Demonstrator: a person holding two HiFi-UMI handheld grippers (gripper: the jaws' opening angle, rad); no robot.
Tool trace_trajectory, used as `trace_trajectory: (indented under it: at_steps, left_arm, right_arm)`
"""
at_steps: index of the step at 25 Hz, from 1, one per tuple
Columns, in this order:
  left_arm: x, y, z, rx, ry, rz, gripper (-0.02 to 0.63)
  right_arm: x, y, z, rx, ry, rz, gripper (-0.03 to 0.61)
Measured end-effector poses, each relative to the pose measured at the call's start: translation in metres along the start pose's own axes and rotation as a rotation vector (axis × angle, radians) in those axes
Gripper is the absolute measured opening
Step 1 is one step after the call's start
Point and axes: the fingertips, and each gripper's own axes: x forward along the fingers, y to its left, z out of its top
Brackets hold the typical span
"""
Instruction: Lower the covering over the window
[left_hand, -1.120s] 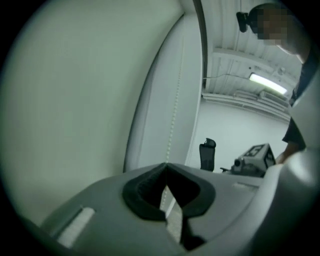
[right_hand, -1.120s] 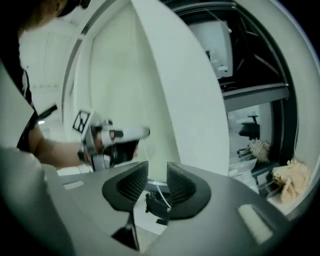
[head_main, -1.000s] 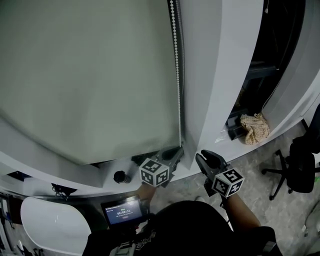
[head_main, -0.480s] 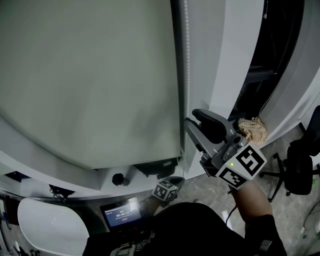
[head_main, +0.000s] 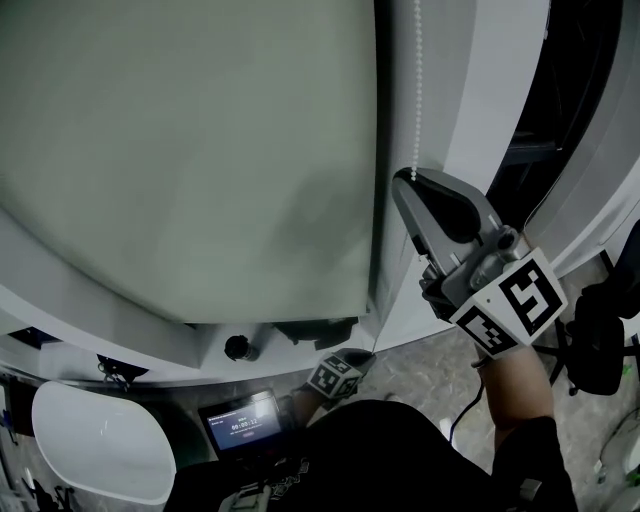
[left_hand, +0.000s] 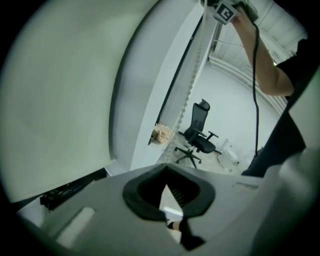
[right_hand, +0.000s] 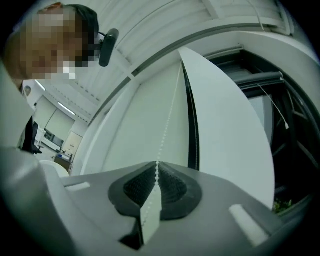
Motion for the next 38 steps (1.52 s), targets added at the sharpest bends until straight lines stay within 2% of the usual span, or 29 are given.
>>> trace_trajectory:
  at_steps: [2, 4, 6, 9, 11, 15, 18, 24, 28, 31, 35, 38]
  left_arm:
    - [-0.004, -0.004, 0.004, 0.020, -0.034, -0.033, 0.003]
    - [-0.012, -0.006, 0.015, 0.038, -0.105, -0.051, 0.005]
    - [-0.027, -0.002, 0.032, 0.060, -0.197, -0.025, 0.025]
    - [-0.060, 0.004, 0.065, 0.064, -0.353, 0.029, 0.014]
    - [-0.074, 0.004, 0.078, 0.053, -0.392, 0.037, 0.009]
    - [-0.074, 0.009, 0.083, 0.048, -0.364, 0.049, 0.002]
    - [-0.072, 0.007, 0.083, 0.031, -0.359, 0.048, 0.002]
    - [-0.062, 0.011, 0.078, 0.002, -0.311, 0.064, 0.002]
    - [-0.065, 0.014, 0.082, -0.030, -0.330, 0.073, 0.002]
    - [-0.066, 0.006, 0.085, -0.049, -0.344, 0.049, 0.002]
    - [-0.066, -0.016, 0.079, -0.066, -0.345, 0.025, 0.002]
    - [-0.061, -0.022, 0.064, -0.095, -0.326, 0.037, 0.002]
  right_arm:
    - [-0.007, -0.008, -0.001, -0.058, -0.002, -0.032, 0.014]
    - [-0.014, -0.016, -0.008, -0.094, 0.022, -0.048, 0.014]
    - [-0.022, -0.020, -0.024, -0.099, 0.063, -0.046, 0.014]
    - [-0.038, -0.015, -0.074, -0.122, 0.177, -0.027, 0.014]
    - [-0.052, -0.009, -0.117, -0.112, 0.259, -0.024, 0.015]
    - [-0.086, -0.006, -0.196, -0.008, 0.404, -0.066, 0.015]
    - [-0.107, 0.000, -0.230, 0.050, 0.457, -0.090, 0.015]
    - [-0.124, -0.003, -0.244, 0.065, 0.457, -0.134, 0.015]
    - [-0.127, 0.002, -0.242, 0.086, 0.448, -0.130, 0.015]
    - [-0.129, 0.005, -0.243, 0.108, 0.435, -0.137, 0.015]
    - [-0.129, 0.002, -0.239, 0.063, 0.416, -0.145, 0.015]
    - [-0.126, 0.000, -0.240, 0.058, 0.417, -0.123, 0.015]
